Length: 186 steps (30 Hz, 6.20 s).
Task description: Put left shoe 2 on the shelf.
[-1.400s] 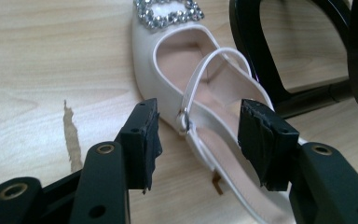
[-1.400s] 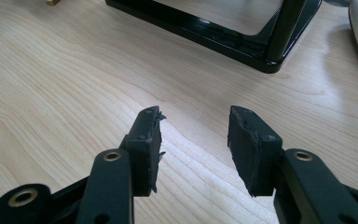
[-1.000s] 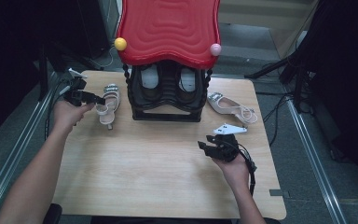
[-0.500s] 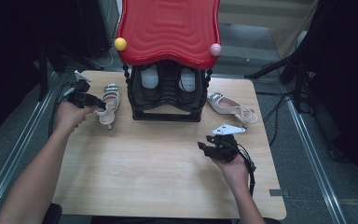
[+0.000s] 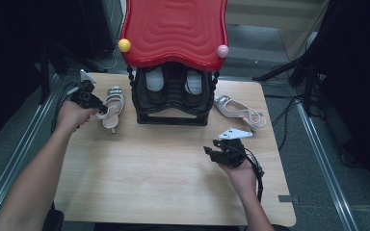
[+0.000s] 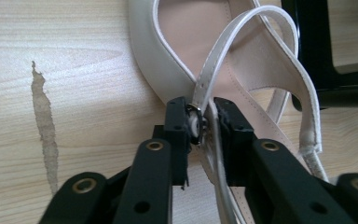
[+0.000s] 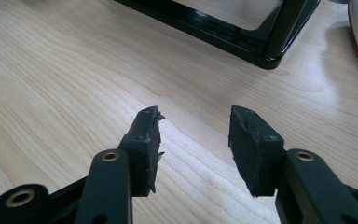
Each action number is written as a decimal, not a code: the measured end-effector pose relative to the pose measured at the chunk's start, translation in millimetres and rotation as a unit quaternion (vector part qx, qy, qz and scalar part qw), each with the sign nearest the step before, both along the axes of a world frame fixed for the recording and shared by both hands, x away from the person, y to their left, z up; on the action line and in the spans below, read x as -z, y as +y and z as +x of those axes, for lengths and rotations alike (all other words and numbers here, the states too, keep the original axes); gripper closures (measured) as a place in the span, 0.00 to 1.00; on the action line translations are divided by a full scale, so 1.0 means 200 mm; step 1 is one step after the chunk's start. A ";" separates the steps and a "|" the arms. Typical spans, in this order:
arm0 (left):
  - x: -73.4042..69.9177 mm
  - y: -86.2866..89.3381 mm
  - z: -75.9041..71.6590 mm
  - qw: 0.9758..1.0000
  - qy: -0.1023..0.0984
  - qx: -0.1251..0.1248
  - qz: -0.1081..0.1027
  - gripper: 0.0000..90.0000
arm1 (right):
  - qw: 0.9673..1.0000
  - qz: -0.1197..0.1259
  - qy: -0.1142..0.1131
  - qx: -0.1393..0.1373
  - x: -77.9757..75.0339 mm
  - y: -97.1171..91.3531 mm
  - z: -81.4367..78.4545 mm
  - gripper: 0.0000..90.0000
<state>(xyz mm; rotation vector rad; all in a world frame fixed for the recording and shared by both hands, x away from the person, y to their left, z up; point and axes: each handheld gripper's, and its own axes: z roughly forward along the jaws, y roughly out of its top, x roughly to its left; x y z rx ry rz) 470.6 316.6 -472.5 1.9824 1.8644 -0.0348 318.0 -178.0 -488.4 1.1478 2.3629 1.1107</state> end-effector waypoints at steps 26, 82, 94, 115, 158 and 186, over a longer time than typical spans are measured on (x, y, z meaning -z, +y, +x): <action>-0.24 0.10 -0.03 0.997 -0.056 -0.013 -0.058 0.92 | 1.000 0.003 -0.002 -0.004 -0.01 0.01 0.02 0.60; -1.75 -0.09 -0.21 0.960 -0.262 0.028 -0.090 0.92 | 1.000 0.013 0.001 -0.011 -0.01 0.02 0.03 0.59; -1.87 -0.31 -0.17 0.954 -0.278 0.057 -0.098 0.92 | 1.000 0.010 -0.002 -0.015 -0.01 0.02 0.03 0.59; -1.68 -0.60 -0.02 0.947 -0.292 0.070 -0.117 0.92 | 1.000 0.017 0.001 0.005 -0.01 -0.04 -0.01 0.59; -1.65 -0.53 -0.07 0.958 -0.261 0.094 -0.073 0.66 | 1.000 0.020 -0.001 0.015 -0.02 -0.06 -0.01 0.58; -1.48 -0.24 -0.17 0.960 -0.247 0.100 -0.080 0.56 | 1.000 0.025 -0.002 0.015 -0.03 -0.03 0.03 0.57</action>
